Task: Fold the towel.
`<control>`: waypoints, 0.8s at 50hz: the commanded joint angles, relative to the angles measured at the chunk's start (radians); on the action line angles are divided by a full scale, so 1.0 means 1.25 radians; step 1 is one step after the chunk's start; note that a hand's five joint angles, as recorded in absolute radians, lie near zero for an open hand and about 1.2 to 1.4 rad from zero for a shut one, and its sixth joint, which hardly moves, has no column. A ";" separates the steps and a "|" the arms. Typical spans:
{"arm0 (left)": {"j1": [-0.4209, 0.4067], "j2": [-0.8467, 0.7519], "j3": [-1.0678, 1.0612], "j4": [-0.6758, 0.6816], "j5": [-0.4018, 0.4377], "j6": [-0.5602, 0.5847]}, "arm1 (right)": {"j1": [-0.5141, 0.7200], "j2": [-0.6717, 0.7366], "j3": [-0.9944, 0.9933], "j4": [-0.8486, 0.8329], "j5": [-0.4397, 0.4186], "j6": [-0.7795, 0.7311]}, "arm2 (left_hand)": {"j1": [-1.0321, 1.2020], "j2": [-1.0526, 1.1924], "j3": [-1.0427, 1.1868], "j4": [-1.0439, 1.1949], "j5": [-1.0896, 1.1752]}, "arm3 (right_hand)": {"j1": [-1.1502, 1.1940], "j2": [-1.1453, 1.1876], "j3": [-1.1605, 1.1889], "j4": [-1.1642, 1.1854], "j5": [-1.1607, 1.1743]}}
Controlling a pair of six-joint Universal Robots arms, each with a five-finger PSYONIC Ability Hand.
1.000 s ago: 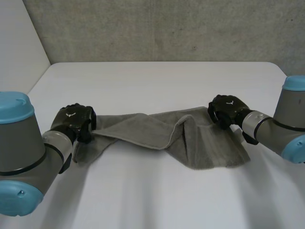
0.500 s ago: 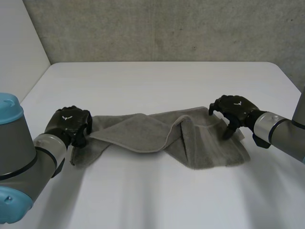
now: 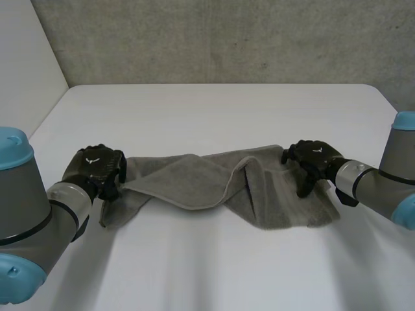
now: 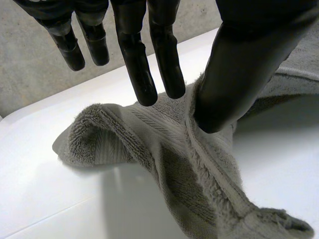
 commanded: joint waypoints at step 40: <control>0.007 0.049 -0.020 -0.062 0.004 0.010 | -0.024 -0.214 0.099 0.018 -0.101 0.011 | -0.066 -0.067 -0.034 -0.040 -0.067 | 0.742 0.749 -0.005 -0.048 0.732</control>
